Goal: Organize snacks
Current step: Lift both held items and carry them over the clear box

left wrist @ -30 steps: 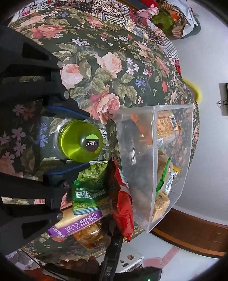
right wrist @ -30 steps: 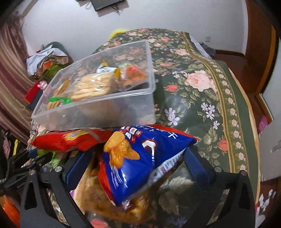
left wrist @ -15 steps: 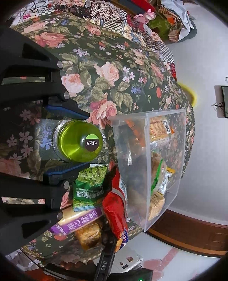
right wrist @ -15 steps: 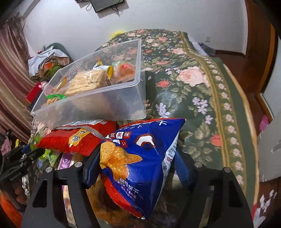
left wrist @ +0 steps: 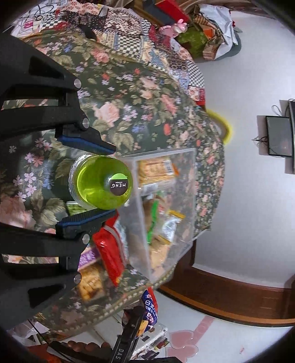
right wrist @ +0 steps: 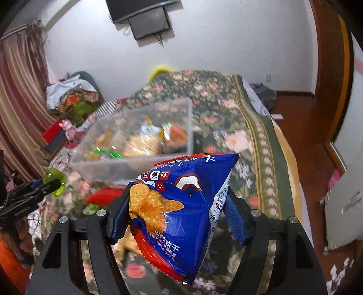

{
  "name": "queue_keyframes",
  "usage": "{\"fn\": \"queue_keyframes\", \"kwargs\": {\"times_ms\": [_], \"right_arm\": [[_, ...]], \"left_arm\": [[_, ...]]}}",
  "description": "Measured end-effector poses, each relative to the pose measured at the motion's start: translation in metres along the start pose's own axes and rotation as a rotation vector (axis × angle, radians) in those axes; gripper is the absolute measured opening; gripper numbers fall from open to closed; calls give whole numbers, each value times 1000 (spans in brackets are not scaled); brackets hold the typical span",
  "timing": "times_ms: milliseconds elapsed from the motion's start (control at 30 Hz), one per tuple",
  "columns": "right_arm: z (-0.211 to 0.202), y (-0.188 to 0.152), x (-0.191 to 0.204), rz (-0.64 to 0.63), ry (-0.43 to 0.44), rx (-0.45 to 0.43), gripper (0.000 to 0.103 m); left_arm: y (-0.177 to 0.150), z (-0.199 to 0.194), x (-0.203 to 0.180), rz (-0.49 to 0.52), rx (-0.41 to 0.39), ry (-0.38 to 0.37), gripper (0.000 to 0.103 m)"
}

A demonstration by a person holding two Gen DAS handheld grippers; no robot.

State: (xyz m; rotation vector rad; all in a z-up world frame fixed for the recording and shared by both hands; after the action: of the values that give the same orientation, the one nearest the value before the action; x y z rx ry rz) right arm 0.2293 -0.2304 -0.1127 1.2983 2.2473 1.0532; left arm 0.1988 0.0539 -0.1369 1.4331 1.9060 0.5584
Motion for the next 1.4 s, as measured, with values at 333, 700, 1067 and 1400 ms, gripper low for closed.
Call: {"fn": "queue_keyframes", "kwargs": {"times_ms": [333,700,1067,1400], "right_arm": [[3,48,26,-66,45,-98,69],[39,87,42,-105,90,-108,69],[95,105,46,-161,97,-13,70],[122,104,50,-210,86,55,76]], "left_arm": [[40,1,-17,15,-60,-23,48],[74,38,-19,-20,-43,-29,48],[91,92,-16,-43,29,-11,48],[90,126,-14,-57,94,12,48]]}}
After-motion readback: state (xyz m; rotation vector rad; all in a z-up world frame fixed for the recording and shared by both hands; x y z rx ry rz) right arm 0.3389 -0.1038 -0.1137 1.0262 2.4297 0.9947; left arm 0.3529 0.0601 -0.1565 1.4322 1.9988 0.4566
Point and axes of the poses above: each gripper's, at about its wrist camera, not at the fingertips, and z roughly the way its jaws point, x to its left, y to its top, the point moved 2 cm from there along z, roughly the way its jaws point, and after that the axes turned 14 degrees about -z, right-handed, at the moved point
